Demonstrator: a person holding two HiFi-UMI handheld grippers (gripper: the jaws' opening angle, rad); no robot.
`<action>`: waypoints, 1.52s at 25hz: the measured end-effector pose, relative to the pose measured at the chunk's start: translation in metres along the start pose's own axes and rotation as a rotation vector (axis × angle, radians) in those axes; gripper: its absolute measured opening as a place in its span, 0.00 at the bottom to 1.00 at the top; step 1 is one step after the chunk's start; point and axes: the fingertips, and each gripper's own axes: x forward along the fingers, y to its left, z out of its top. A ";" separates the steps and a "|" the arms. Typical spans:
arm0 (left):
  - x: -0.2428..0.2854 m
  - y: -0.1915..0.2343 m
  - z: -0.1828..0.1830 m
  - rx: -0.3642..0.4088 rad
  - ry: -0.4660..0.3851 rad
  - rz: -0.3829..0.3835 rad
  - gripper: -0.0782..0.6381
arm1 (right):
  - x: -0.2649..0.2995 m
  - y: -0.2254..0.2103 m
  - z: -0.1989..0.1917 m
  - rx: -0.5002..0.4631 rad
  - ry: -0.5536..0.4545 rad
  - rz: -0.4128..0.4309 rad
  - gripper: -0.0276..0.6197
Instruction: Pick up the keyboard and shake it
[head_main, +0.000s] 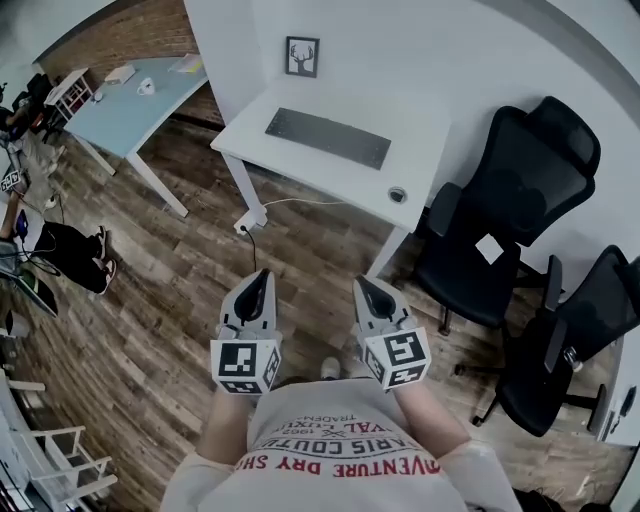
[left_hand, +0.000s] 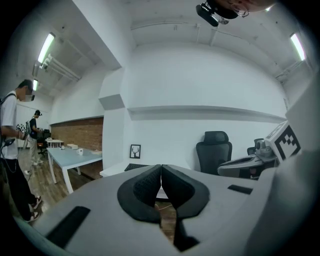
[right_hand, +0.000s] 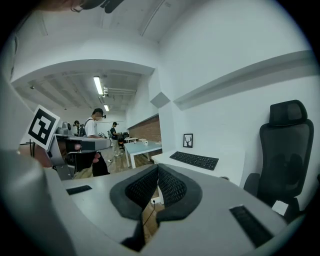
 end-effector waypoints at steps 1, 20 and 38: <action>0.008 0.006 -0.002 -0.008 0.009 0.008 0.15 | 0.006 -0.006 -0.001 0.004 0.006 -0.003 0.08; 0.233 0.091 0.016 -0.016 0.036 -0.196 0.15 | 0.166 -0.117 0.014 0.084 0.048 -0.253 0.08; 0.448 0.225 0.031 -0.012 0.107 -0.419 0.15 | 0.354 -0.190 0.052 0.214 0.065 -0.539 0.08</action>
